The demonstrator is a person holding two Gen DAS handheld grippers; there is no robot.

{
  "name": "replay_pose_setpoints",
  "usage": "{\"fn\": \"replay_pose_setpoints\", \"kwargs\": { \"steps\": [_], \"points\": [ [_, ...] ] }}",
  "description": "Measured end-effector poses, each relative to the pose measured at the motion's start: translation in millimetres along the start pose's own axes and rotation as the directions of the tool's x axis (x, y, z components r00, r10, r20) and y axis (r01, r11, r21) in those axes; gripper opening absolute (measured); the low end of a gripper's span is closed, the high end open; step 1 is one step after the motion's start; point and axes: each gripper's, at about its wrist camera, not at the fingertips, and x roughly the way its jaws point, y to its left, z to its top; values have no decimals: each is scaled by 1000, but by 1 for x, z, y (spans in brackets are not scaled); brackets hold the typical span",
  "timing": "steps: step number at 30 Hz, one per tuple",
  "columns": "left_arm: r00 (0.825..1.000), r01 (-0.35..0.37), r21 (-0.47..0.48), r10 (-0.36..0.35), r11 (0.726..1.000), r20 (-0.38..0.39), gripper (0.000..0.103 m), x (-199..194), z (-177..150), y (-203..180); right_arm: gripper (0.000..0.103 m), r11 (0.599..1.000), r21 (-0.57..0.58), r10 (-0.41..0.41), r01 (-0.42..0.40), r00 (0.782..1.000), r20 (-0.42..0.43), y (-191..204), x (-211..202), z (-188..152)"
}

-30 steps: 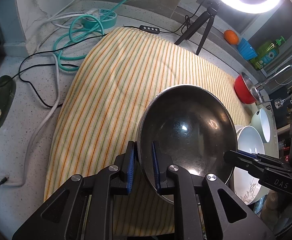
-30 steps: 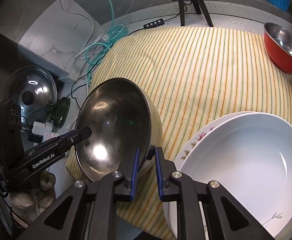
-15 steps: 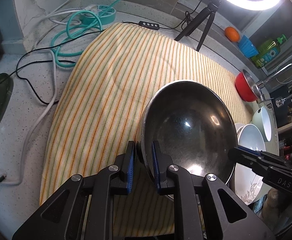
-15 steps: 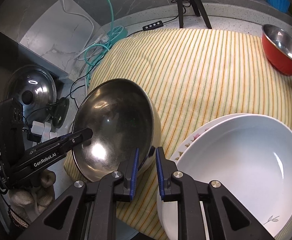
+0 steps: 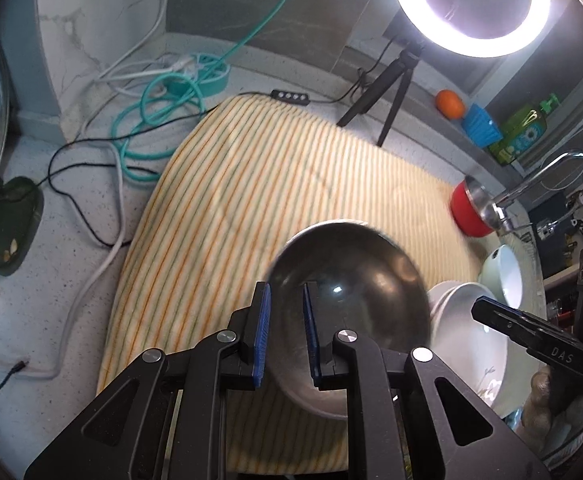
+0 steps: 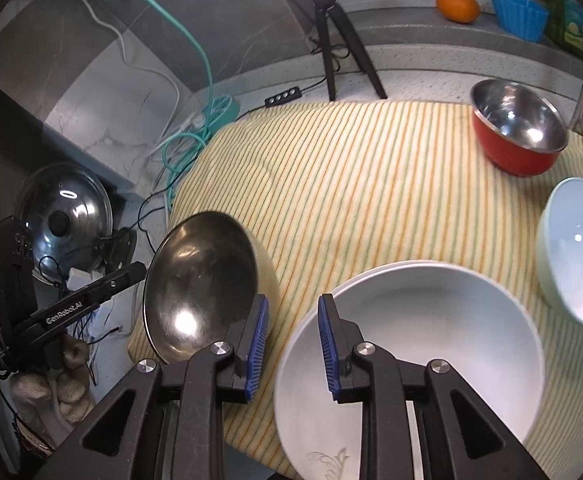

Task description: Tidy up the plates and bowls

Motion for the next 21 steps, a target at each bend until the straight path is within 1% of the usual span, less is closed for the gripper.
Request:
{"fn": "replay_pose_setpoints", "kwargs": {
  "steps": [2, 6, 10, 14, 17, 19, 21],
  "points": [
    [1000, 21, 16, -21, 1000, 7, 15, -2, 5, -11, 23, 1000, 3, -2, 2, 1000, 21, -7, -10, 4],
    [998, 68, 68, -69, 995, 11, 15, -2, 14, -45, 23, 1000, 9, -22, 22, 997, 67, -24, -33, 12],
    [992, 128, 111, -129, 986, 2, 15, 6, 23, -80, 23, 999, 36, -37, 34, 993, 112, -52, -59, 23],
    [983, 183, 144, -182, 972, -19, 15, 24, 32, -120, 23, 996, 67, -73, 64, 985, 155, -82, -83, 36],
    [975, 221, 165, -216, 961, -51, 15, 40, 39, -147, 23, 993, 101, -84, 68, 983, 163, -108, -94, 45],
    [973, 227, 185, -216, 956, -74, 15, 54, 43, -165, 23, 991, 118, -82, 64, 984, 158, -125, -100, 51],
    [972, 229, 200, -215, 953, -92, 15, 68, 47, -180, 23, 988, 130, -100, 80, 982, 159, -141, -102, 56]
  ]
}}
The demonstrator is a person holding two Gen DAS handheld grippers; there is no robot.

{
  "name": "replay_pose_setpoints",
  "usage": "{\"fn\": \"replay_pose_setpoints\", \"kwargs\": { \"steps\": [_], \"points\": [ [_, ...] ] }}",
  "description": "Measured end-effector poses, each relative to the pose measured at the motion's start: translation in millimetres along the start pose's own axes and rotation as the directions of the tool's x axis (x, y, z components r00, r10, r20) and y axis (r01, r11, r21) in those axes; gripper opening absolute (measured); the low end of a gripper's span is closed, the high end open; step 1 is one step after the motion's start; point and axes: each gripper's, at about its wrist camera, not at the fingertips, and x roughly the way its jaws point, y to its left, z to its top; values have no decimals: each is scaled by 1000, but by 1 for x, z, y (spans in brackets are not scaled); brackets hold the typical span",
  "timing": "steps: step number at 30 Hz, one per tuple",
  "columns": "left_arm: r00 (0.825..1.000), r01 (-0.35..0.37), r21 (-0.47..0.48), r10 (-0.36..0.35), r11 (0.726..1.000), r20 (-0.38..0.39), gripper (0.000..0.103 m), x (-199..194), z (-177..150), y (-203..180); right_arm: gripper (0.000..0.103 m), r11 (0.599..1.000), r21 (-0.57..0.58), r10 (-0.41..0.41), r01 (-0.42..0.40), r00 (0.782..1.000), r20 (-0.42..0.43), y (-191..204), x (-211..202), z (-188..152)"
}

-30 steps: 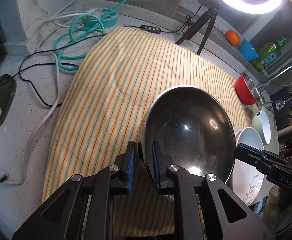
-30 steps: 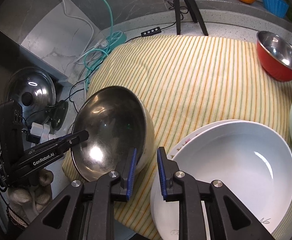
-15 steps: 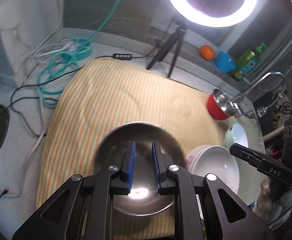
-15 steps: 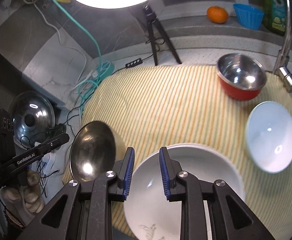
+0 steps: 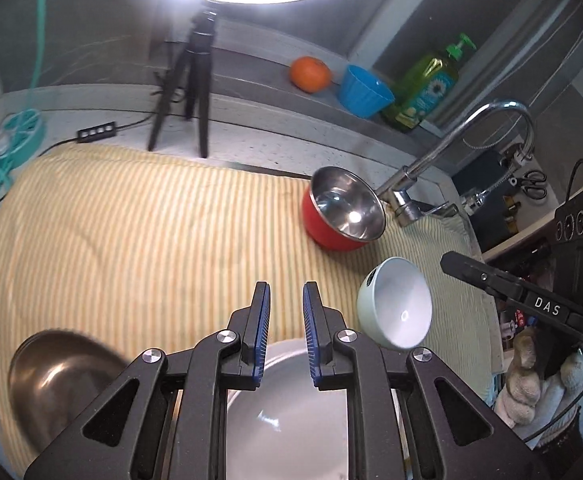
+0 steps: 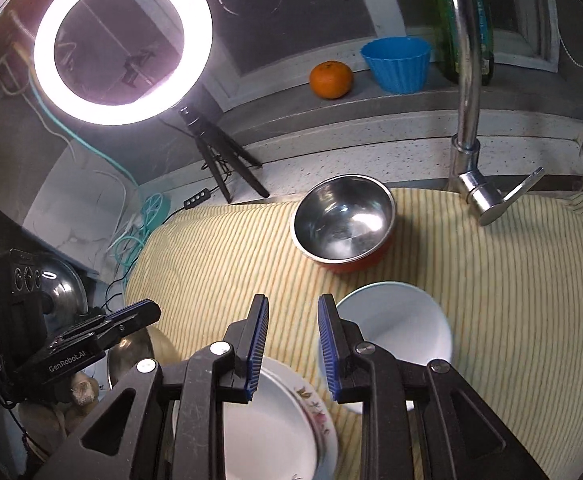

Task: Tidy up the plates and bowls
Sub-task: 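Move both grippers to the rim of the red-bottomed steel bowl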

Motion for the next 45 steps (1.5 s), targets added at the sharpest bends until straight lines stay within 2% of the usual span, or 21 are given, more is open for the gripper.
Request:
{"fn": "replay_pose_setpoints", "kwargs": {
  "steps": [9, 15, 25, 39, 45],
  "points": [
    [1000, -1, 6, 1, 1000, -27, 15, 57, 41, -27, 23, 995, 83, -56, 57, 998, -10, -49, 24, 30],
    [997, -9, -26, 7, 1000, -73, 15, 91, 65, -19, 23, 990, 125, -57, 59, 998, -14, -61, 44, 43],
    [993, -8, -37, 4, 999, -114, 15, 121, 92, -11, 23, 978, 204, -39, 50, 998, -56, -81, 73, 64],
    [987, -12, -32, 7, 999, -160, 15, 148, 96, -9, 23, 971, 228, -46, 69, 994, -104, -85, 98, 67],
    [987, -12, -35, 6, 999, -162, 13, 153, 94, -9, 14, 968, 238, -55, 84, 991, -126, -89, 105, 67]
  ]
}}
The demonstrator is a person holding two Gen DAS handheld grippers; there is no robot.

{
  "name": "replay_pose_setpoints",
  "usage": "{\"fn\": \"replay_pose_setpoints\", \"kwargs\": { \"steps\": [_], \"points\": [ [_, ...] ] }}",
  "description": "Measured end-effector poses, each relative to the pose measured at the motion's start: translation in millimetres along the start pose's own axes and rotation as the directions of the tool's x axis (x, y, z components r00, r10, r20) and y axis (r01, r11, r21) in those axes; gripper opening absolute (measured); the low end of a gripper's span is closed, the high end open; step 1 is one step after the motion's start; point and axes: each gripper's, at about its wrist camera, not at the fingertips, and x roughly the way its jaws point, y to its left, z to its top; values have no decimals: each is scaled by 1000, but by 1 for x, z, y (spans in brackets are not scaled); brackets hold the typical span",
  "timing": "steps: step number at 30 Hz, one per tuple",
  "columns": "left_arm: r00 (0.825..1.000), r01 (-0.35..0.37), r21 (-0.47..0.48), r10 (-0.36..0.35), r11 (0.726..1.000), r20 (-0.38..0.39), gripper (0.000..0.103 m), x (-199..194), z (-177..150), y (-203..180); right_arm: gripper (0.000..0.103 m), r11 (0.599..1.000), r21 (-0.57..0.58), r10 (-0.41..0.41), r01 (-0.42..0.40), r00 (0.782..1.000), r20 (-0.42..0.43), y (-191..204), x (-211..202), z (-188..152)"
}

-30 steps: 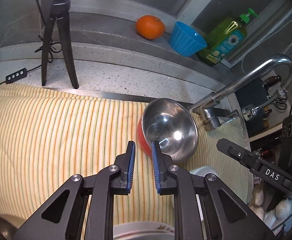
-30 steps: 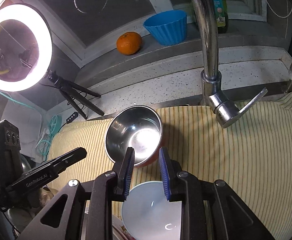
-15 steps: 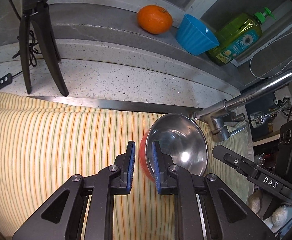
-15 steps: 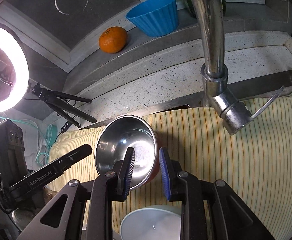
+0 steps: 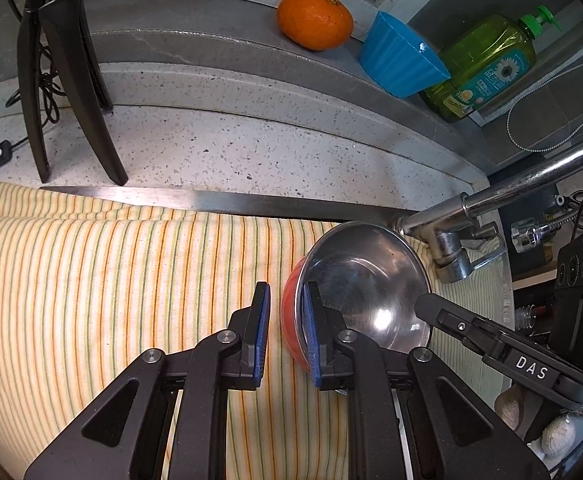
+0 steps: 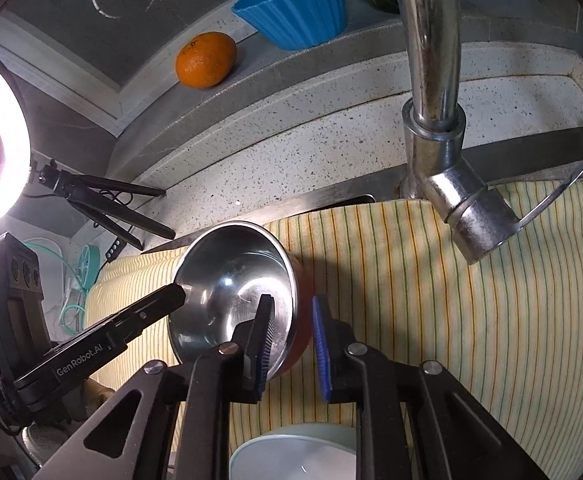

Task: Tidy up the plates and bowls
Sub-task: 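Move both grippers to the rim of the red-bottomed steel bowl, then close both grippers on the rim of the red-bottomed bowl, then lift the red-bottomed bowl and carry it toward the large steel bowl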

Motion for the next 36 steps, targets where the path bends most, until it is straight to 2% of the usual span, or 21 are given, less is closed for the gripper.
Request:
{"fn": "replay_pose_setpoints", "kwargs": {
  "steps": [1, 5, 15, 26, 36],
  "points": [
    [1000, 1, 2, -1, 1000, -2, 10, 1, 0, -1, 11, 1000, 5, 1, -1, 1000, -2, -1, 1, 0],
    [1000, 5, 7, -5, 1000, -3, 5, 4, 0, -3, 8, 1000, 13, 9, -9, 1000, -5, -3, 3, 0],
    [1000, -14, 8, 14, 1000, 17, 5, 1, -1, -6, 8, 1000, -13, -5, 5, 1000, 7, 5, 0, -2],
    [998, -8, 4, 8, 1000, 61, 5, -28, -13, -5, 8, 999, -37, 24, -22, 999, 34, 19, -25, -9],
    [993, 4, -5, -4, 1000, 118, 5, -65, -31, -3, 8, 997, -64, 50, -47, 998, 49, 41, -50, -30]
  ]
}}
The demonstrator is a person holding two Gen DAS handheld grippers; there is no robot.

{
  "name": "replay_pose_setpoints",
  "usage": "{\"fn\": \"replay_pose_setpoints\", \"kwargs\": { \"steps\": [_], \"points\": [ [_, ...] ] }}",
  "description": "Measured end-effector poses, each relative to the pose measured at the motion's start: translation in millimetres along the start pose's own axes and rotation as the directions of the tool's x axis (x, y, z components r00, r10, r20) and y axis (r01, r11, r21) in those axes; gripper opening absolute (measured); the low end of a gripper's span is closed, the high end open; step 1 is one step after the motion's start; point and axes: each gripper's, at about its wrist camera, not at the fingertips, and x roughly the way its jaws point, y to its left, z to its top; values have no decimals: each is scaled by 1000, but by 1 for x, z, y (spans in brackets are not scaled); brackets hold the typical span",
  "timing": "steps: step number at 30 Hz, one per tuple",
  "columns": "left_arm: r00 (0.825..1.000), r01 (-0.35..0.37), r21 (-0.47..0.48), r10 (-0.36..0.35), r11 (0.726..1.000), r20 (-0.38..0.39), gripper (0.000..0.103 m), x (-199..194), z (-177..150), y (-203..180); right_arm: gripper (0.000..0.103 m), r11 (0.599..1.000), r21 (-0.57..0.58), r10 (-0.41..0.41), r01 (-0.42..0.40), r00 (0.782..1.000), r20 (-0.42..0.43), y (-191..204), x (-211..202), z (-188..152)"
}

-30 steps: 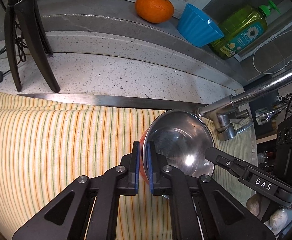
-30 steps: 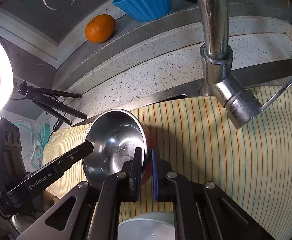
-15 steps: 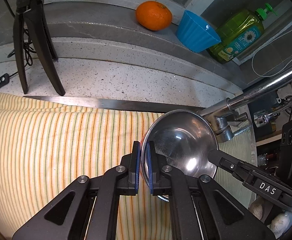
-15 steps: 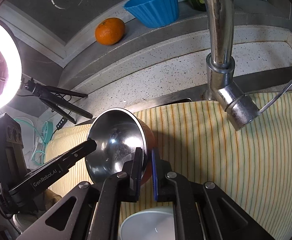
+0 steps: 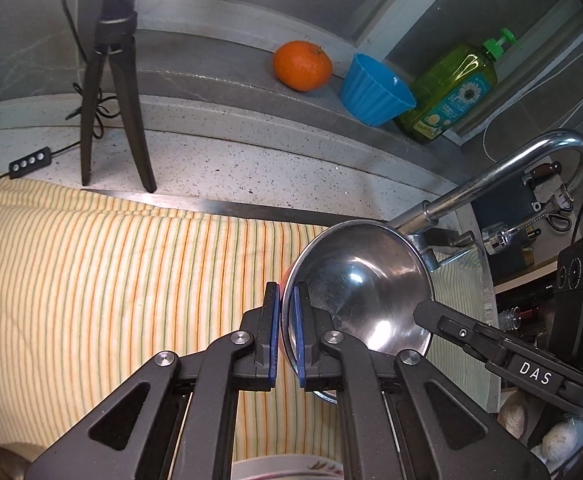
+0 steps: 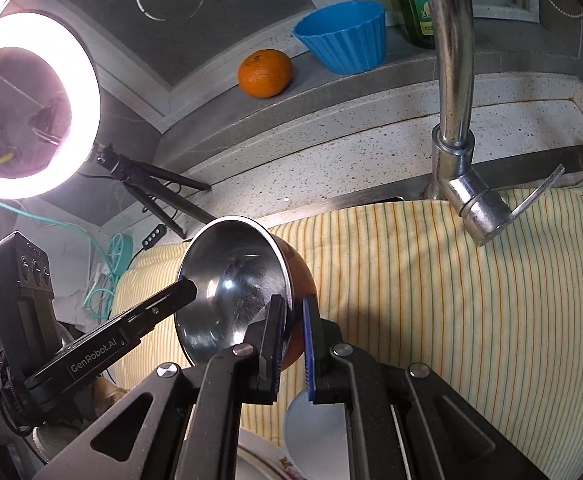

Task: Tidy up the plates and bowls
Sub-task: 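Lift the red-bottomed bowl and carry it toward the large steel bowl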

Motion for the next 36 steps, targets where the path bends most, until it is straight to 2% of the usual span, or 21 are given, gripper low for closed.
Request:
{"fn": "replay_pose_setpoints", "kwargs": {
  "steps": [17, 36],
  "points": [
    [997, -25, -26, 27, 999, 72, 5, -64, -43, 19, 8, 996, -70, 48, -48, 999, -4, 50, -21, -47],
    [988, -70, -115, 85, 991, 132, 5, -127, -92, 74, 8, 978, -178, 101, -111, 993, -64, 120, -11, -96]
  ]
}}
